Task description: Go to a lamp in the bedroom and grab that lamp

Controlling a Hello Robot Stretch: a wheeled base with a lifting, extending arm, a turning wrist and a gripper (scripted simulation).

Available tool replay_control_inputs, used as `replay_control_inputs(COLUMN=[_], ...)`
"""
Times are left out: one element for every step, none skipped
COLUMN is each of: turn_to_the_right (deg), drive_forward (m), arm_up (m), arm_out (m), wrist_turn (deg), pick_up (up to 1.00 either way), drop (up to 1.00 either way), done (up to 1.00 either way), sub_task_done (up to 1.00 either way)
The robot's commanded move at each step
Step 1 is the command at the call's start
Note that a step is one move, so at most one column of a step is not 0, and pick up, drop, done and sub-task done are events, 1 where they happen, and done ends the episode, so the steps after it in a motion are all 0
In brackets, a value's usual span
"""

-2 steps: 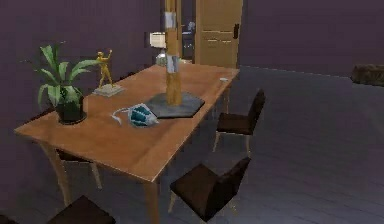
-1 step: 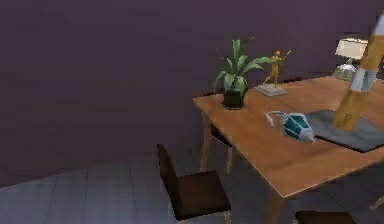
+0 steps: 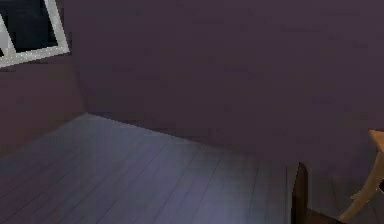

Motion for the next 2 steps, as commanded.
replay_control_inputs(turn_to_the_right=[-9.0,45.0], drive_forward=[0.0,0.0], arm_up=[0.0,0.0], arm_out=[0.0,0.0], wrist_turn=[0.0,0.0], pick_up=[0.0,0.0], drop=[0.0,0.0], done=[0.0,0.0], sub_task_done=[0.0,0.0])
